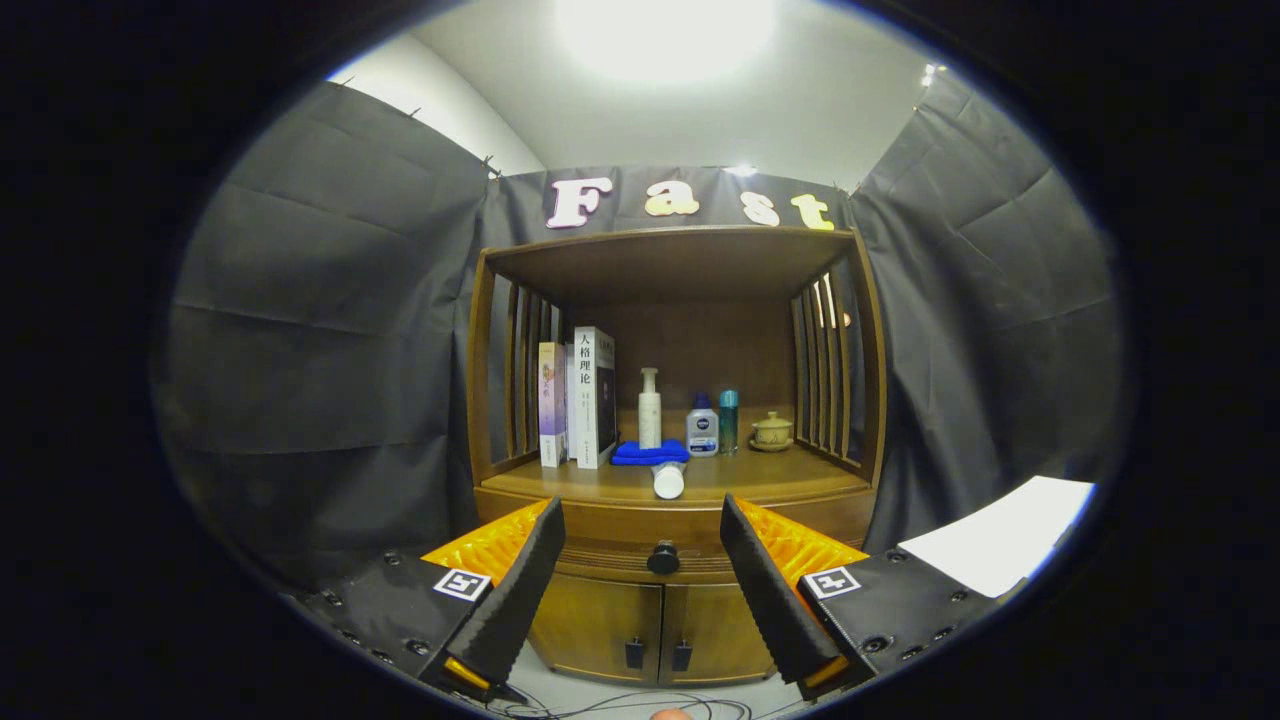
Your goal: Pull open the drawer, take out the items inside it, and place them on the countertop above the cabinet.
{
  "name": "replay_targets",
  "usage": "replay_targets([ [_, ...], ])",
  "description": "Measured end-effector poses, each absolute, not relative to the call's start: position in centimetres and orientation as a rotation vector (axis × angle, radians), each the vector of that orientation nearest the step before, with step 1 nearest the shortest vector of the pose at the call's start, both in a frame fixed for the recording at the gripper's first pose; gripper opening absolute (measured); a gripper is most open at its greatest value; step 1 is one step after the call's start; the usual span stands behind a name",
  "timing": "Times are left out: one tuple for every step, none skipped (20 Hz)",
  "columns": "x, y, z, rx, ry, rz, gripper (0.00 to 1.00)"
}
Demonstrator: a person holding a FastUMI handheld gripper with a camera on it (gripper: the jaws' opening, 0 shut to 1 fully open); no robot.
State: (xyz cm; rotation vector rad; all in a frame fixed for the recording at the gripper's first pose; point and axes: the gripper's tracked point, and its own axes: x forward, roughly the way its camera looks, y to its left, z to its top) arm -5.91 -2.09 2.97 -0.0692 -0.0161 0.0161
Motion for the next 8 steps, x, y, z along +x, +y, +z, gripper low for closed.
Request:
replay_targets([
  [-5.88,-2.11,3.14,-0.059,-0.014,0.019,0.98],
  [-5.93,-2.25,3.36,-0.052,-0.018,0.018,0.98],
  [-5.85,-2.49,3.57,-0.049,-0.023,0.013,0.98],
  [-5.79,-2.63,3.67,-0.048,-0.024,0.009,0.98],
  [-5.81,-2.70,3.48,-0.045,-0.019,0.007,0.98],
  [-5.73,-2.63,3.46,-0.039,-0.017,0.010,0.98],
  [-5.79,-2.57,3.45,-0.035,-0.016,0.011,0.98],
  [-5.84,-2.51,3.41,-0.034,-0.016,0.013,0.98],
])
